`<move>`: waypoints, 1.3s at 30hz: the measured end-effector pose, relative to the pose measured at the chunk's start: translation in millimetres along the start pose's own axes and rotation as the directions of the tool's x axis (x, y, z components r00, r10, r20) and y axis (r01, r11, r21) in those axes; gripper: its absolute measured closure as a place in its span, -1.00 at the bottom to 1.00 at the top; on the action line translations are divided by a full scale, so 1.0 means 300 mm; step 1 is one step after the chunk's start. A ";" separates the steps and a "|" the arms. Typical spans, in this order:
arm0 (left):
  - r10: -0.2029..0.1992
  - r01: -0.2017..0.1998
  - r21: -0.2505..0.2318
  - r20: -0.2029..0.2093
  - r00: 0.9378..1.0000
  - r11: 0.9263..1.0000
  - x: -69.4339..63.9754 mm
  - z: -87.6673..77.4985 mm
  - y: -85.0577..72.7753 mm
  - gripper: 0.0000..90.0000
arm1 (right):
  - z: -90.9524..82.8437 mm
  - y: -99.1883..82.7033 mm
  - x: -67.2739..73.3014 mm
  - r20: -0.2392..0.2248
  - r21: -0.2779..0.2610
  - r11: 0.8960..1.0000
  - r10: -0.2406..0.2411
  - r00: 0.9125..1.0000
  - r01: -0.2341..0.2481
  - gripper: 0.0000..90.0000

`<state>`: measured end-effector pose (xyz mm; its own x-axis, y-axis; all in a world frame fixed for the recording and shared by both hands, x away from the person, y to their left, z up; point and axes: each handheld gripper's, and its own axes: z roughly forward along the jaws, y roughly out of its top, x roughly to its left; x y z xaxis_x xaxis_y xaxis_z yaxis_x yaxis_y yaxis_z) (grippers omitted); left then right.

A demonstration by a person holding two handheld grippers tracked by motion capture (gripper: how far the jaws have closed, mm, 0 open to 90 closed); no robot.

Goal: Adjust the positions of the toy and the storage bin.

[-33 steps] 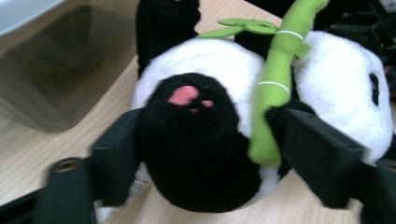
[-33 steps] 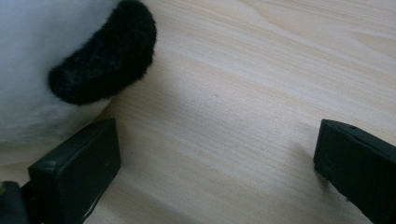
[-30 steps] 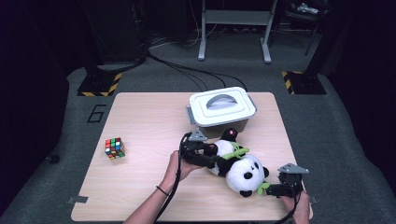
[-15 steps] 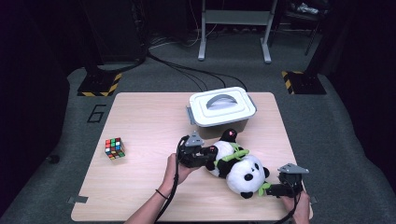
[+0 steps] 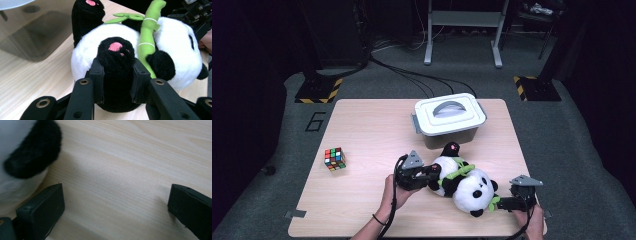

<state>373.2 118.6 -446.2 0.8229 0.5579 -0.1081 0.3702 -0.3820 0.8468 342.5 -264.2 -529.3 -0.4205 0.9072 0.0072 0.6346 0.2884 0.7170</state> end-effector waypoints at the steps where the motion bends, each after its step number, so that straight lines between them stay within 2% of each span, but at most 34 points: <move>1: -0.005 0.005 -0.004 -0.002 1.000 1.000 -0.001 -0.006 -0.006 0.53 | 0.000 0.000 0.001 0.000 0.000 1.000 0.002 1.000 -0.002 -1.00; 9: -0.018 0.017 -0.014 -0.009 1.000 1.000 -0.008 -0.058 -0.045 0.53 | 0.000 0.000 0.002 0.001 0.002 1.000 0.004 1.000 -0.004 -1.00; 20: -0.030 0.030 -0.014 -0.016 0.999 0.999 0.018 -0.113 -0.080 0.53 | 0.000 0.000 0.002 0.001 0.002 1.000 0.004 1.000 -0.004 -1.00; 26: -0.033 0.033 -0.012 -0.017 0.999 0.999 0.043 -0.152 -0.101 0.53 | 0.000 0.000 0.002 0.001 0.002 1.000 0.004 1.000 -0.004 -1.00; 39: -0.056 0.056 0.004 -0.036 0.998 0.998 0.138 -0.267 -0.153 0.48 | 0.000 0.000 0.001 0.006 0.002 1.000 0.000 1.000 0.000 -1.00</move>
<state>355.7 218.2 -447.9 0.7848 0.6045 -0.1366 0.4177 -0.3532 0.8371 342.4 -264.0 -529.3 -0.4172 0.9088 0.0031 0.6356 0.2893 0.7158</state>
